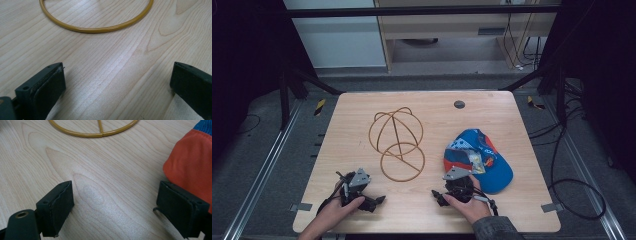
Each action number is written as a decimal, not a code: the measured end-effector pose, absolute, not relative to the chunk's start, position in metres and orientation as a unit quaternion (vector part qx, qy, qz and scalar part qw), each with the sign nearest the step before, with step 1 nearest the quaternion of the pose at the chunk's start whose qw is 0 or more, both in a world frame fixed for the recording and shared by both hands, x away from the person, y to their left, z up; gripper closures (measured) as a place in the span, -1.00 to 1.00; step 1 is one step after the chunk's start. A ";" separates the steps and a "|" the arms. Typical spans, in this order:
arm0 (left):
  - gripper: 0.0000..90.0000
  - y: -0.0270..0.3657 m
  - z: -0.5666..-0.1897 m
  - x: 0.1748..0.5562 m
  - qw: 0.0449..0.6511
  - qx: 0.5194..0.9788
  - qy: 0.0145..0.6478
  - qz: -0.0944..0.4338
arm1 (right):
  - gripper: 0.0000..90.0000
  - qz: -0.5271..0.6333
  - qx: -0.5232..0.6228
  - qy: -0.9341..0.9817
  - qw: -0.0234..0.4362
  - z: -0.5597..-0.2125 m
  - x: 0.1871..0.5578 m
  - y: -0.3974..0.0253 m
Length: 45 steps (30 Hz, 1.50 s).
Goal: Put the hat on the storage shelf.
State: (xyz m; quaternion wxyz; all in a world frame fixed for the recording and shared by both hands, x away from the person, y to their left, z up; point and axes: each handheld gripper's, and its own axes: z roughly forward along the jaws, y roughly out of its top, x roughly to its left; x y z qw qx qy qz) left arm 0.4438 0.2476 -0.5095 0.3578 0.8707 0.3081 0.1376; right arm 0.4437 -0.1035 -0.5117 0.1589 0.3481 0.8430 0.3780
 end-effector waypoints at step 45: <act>-1.00 0.248 -0.509 0.444 0.358 0.871 0.307 0.137 | -0.65 0.266 0.411 0.862 0.128 -0.388 0.512 -0.215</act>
